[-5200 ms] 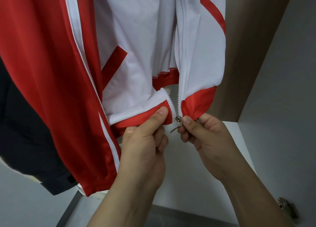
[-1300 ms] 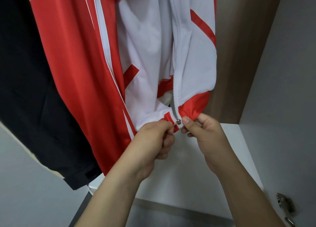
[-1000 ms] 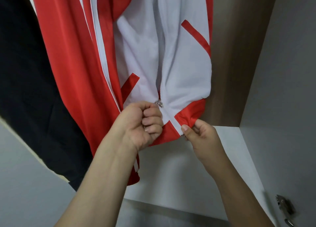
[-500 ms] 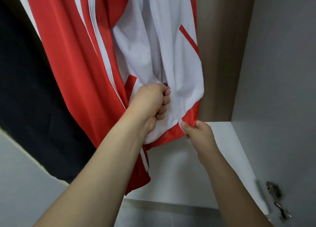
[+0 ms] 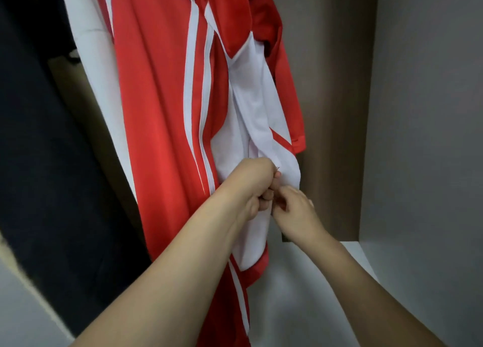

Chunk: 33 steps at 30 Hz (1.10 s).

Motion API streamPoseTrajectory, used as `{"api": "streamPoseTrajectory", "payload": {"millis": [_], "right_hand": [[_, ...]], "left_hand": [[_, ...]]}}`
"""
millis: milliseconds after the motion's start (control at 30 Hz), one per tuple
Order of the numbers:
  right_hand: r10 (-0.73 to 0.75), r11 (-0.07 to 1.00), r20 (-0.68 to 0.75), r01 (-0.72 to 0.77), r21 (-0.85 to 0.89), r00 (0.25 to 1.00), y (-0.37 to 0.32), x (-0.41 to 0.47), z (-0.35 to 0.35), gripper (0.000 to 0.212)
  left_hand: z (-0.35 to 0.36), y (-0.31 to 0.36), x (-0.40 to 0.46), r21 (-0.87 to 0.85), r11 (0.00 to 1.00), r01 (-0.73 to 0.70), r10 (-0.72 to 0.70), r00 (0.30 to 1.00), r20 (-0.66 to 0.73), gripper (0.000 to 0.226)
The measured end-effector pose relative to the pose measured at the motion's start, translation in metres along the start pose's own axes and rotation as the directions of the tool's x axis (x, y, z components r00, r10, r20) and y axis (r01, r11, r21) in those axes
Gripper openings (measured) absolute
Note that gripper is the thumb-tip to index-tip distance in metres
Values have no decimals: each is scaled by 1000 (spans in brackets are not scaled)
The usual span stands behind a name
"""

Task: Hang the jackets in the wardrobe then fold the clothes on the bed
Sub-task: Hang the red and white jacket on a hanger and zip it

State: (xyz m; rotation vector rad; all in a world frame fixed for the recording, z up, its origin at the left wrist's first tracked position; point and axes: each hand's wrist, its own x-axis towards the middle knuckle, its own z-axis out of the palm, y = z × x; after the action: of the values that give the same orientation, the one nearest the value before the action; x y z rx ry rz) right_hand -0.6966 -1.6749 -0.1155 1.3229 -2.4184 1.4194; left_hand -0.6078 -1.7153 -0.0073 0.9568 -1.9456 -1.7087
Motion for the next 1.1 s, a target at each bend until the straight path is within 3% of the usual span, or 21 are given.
{"api": "streamPoseTrajectory", "payload": {"millis": [100,233,400,467,533,700,800,867,967,1000,1100], "right_hand": [[82,911,103,-116,396,991,5,3,-11,25],[51,809,115,-108,578,992,10,5,-26,25],[13,911,50,-32,410,999,18,7,-28,30],[-8,940,-21,15,341,1000,19,7,-24,23],[-57,964,-108,83,251,993,21,8,-21,16],[-168,984,-237,177,15,957,23,4,-22,30],[-137,973,-145,106,-204,980,26,0,-22,37],[8,959,8,-6,-285,1000,31,-1,-23,32],[160,969,187,-118,-216,969,25,8,-37,22],[143,984,173,-121,-132,974,17,14,-44,18],[7,1000,-51,-5,28,999,-15,41,-69,43]], "left_hand": [[-1,13,10,83,996,14,-12,1000,-20,25],[0,17,20,125,991,44,-46,999,11,30],[-1,16,26,201,978,47,-73,990,122,26],[-2,16,28,232,971,50,-87,985,149,25],[-4,16,30,239,970,48,-86,985,150,25],[-9,11,30,154,984,91,-110,987,121,30],[-9,20,29,-57,985,166,-154,973,174,32],[-11,39,28,-171,976,132,-105,982,157,32],[-14,72,22,-173,985,-6,19,997,72,30],[-13,79,20,-126,991,-36,44,997,56,29],[-7,89,13,35,997,-65,62,995,77,28]]}}
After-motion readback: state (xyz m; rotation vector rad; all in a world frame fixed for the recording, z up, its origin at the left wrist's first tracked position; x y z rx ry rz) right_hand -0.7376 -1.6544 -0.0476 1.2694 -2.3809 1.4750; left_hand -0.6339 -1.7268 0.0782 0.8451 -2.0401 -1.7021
